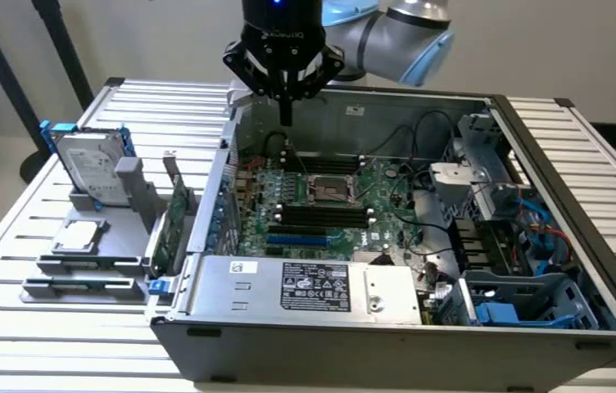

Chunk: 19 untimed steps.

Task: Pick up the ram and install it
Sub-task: 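Reach for the ram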

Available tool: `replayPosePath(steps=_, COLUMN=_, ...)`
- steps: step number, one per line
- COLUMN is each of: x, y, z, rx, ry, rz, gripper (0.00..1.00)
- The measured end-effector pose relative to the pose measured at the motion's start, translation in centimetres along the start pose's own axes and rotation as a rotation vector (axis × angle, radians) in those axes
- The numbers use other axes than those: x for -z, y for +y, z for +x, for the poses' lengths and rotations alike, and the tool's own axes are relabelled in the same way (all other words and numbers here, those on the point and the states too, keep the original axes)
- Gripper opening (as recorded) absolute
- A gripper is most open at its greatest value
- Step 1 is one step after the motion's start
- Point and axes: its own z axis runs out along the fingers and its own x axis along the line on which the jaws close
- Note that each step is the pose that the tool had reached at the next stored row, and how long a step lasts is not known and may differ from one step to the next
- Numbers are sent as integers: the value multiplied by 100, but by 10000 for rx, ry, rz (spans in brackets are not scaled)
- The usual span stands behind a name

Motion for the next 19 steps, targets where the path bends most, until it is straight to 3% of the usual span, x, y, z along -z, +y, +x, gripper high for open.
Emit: replayPosePath(steps=19, x=25, y=-55, z=860, rx=-1, ry=-1, rz=14, gripper=11)
